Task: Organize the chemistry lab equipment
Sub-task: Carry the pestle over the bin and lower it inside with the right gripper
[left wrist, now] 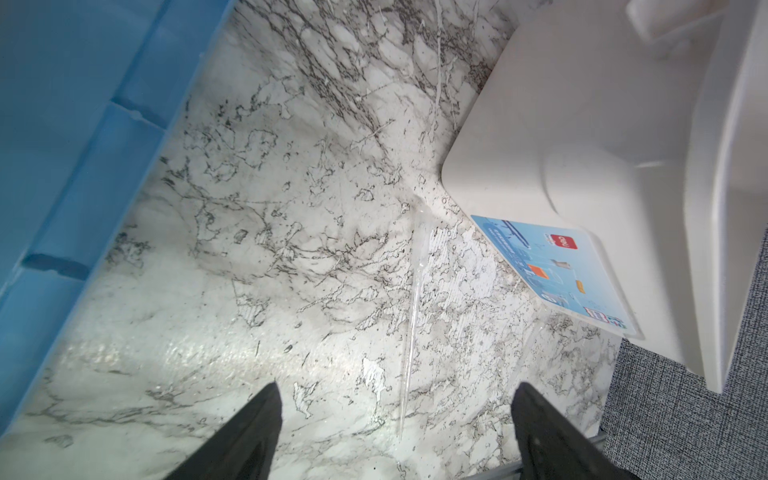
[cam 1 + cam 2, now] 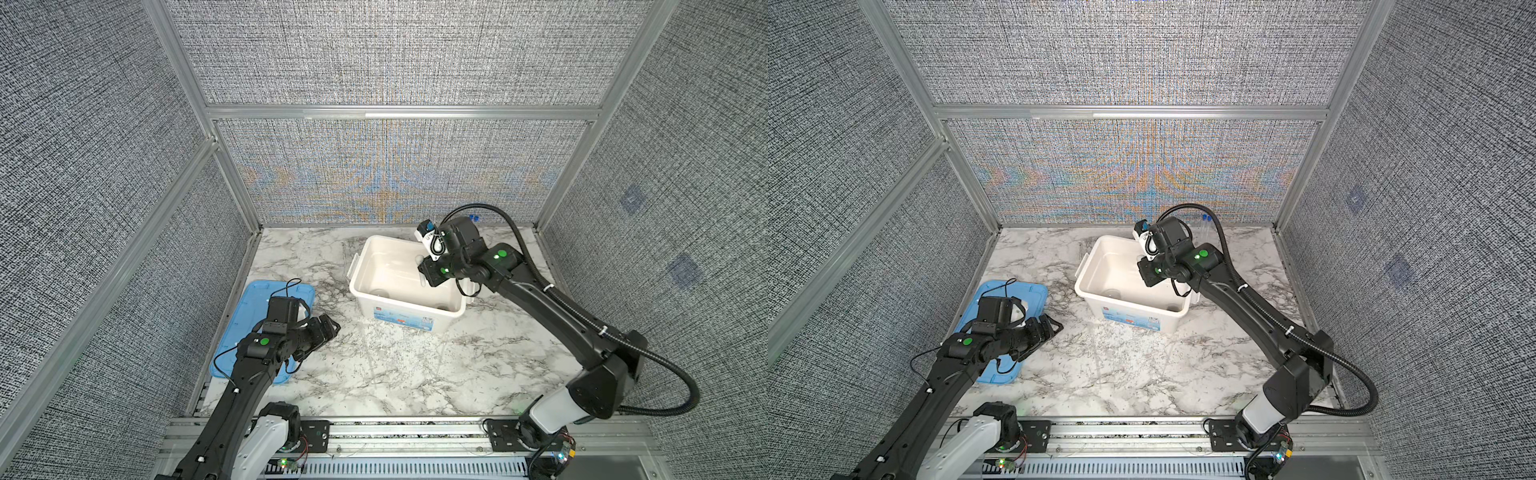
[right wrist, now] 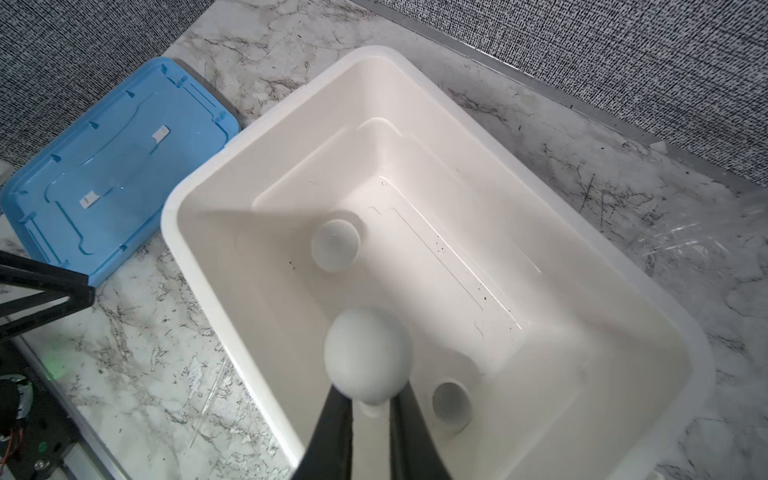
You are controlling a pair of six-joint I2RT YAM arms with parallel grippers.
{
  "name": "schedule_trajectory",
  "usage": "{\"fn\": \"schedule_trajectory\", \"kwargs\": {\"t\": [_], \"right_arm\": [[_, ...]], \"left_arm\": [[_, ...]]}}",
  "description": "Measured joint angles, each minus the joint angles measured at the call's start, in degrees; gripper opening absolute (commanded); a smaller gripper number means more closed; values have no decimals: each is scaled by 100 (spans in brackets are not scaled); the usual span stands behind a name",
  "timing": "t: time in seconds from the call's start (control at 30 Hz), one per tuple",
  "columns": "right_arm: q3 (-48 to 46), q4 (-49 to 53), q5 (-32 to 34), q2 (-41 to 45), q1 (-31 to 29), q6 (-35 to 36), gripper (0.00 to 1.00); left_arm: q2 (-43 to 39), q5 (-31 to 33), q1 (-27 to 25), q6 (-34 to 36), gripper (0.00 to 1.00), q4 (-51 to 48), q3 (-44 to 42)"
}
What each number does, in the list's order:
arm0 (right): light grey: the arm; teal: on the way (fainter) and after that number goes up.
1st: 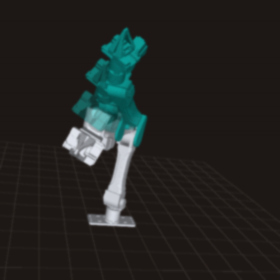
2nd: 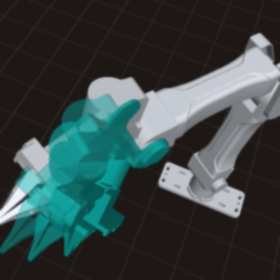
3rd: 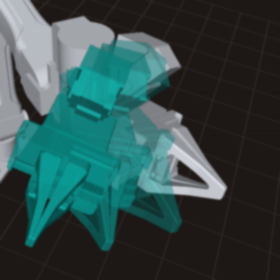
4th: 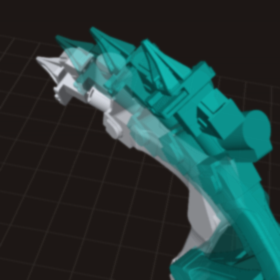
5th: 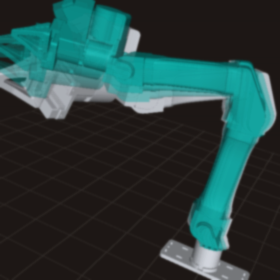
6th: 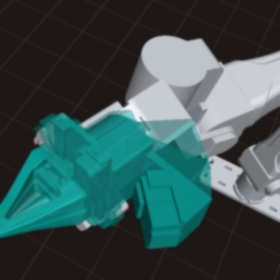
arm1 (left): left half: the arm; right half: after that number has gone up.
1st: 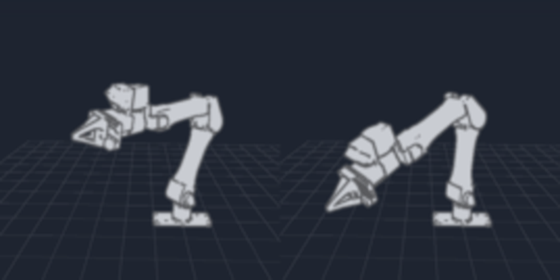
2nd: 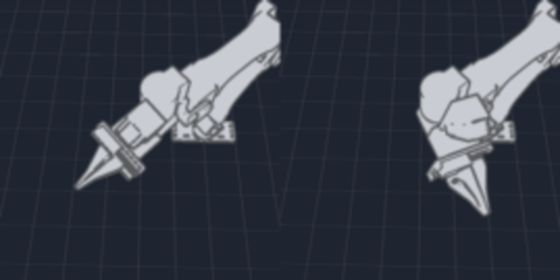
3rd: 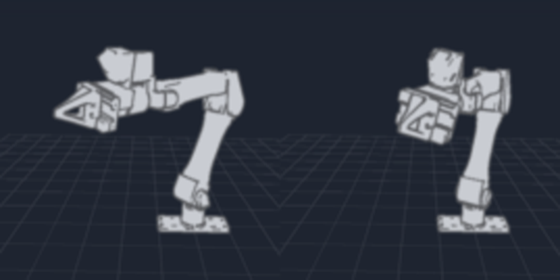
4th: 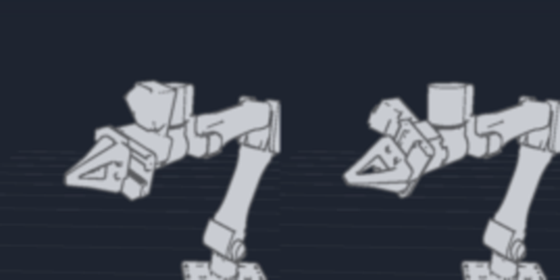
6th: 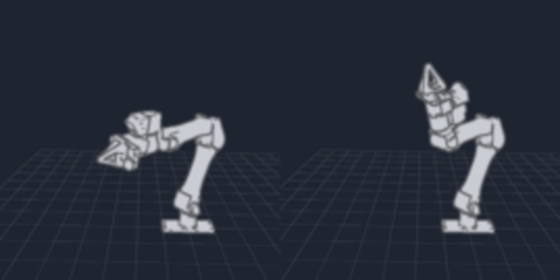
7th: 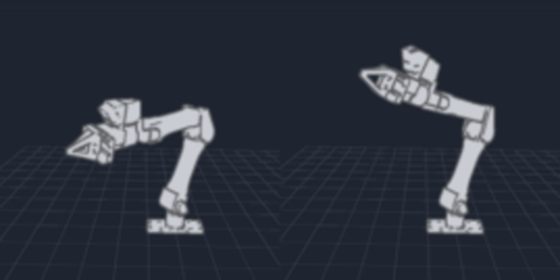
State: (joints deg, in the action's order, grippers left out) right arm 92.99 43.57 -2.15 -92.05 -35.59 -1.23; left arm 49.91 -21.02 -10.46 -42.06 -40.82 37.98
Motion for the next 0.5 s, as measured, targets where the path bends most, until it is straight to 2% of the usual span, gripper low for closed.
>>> {"fn": "schedule_trajectory", "kwargs": {"t": [0.5], "right_arm": [[435,632,184,-1781,79,741,11]], "left_arm": [[164,-149,0,0,88,190,-72]]}}
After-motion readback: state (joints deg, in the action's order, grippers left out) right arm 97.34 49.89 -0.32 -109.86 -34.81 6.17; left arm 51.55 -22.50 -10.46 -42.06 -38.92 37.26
